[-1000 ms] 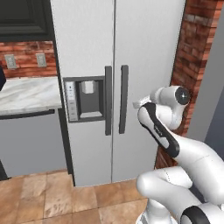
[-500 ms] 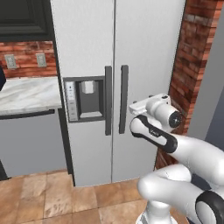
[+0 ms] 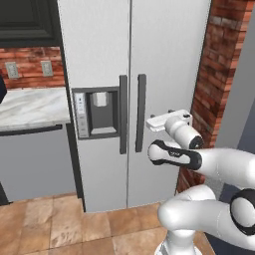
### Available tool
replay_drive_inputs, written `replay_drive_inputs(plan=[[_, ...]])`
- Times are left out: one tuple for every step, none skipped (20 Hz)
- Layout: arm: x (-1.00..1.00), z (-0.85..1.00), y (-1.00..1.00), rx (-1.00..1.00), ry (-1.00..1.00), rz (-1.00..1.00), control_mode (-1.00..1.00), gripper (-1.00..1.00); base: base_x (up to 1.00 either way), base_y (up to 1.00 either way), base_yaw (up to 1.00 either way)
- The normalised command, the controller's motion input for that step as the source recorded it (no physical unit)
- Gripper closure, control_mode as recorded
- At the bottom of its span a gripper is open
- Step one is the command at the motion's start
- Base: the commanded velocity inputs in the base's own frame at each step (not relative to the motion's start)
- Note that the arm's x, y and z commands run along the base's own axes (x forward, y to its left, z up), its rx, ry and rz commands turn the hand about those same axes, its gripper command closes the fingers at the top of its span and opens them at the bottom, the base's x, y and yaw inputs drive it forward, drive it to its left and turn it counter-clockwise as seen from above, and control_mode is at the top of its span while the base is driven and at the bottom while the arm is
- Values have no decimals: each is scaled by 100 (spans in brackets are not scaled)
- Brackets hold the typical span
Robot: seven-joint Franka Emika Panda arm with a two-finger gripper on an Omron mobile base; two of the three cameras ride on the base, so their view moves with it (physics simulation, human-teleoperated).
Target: Retrieve the chicken drumstick from the fridge and place it on the saucepan with marinade on the stove.
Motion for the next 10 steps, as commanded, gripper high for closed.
replay_drive_inputs(plan=[[29,0,0,14,-4,0,-100,-100,0,0,0],[29,0,0,13,-4,0,-100,-100,0,0,0],[32,0,0,12,-3,0,-100,-100,0,0,0],[38,0,0,9,-1,0,-100,-100,0,0,0],[37,0,0,9,-1,0,-100,-100,0,0,0],[34,0,0,9,0,0,-100,-100,0,0,0],[35,0,0,8,0,-1,-100,-100,0,0,0],[39,2,0,7,0,-2,-100,-100,0,0,0],[43,2,0,5,0,-3,-100,-100,0,0,0],[44,1,0,5,0,-3,-100,-100,0,0,0]])
